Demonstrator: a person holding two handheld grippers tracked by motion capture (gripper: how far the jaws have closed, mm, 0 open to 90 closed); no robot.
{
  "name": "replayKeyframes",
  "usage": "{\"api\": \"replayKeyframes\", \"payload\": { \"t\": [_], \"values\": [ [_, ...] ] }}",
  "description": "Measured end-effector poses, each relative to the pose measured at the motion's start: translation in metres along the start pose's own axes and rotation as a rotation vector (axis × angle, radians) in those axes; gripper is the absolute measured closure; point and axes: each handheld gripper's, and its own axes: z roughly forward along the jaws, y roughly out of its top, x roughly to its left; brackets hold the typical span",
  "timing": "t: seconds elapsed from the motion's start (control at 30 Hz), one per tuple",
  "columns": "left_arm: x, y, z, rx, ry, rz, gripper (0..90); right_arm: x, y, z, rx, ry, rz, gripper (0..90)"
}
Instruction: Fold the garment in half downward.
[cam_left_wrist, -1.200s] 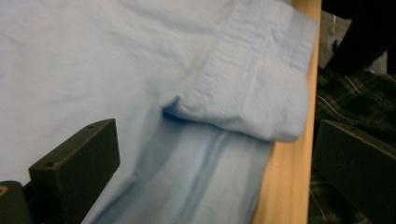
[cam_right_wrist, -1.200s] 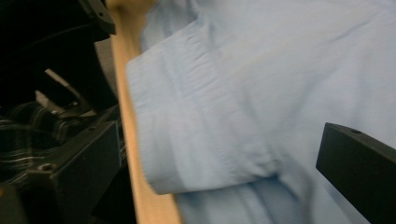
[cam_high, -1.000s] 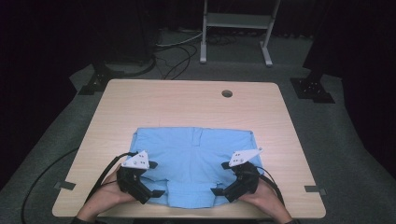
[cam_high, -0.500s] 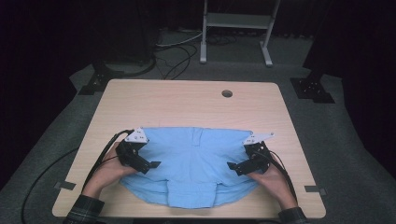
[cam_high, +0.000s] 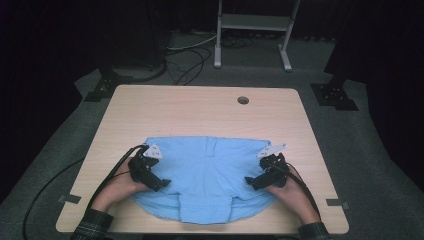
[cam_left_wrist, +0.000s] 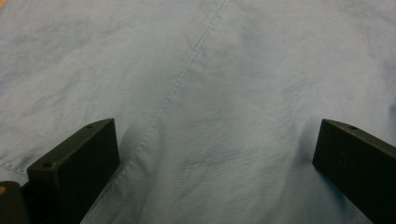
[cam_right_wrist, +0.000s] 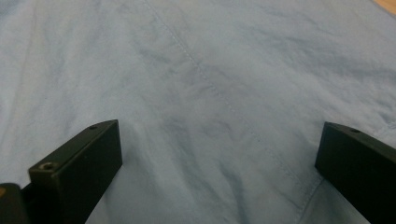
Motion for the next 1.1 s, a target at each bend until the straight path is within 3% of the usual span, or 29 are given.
{"api": "replayKeyframes", "payload": {
  "t": [0.43, 1.1],
  "values": [
    [-0.028, -0.008, -0.005, -0.011, -0.011, 0.016, 0.0, 0.011, -0.016, -0.013, 0.013, 0.002, -0.004, 0.1],
    [-0.054, -0.014, -0.009, -0.023, -0.032, 0.039, 0.0, 0.026, -0.039, -0.03, -0.001, 0.0, 0.005, 0.1]
  ]
}}
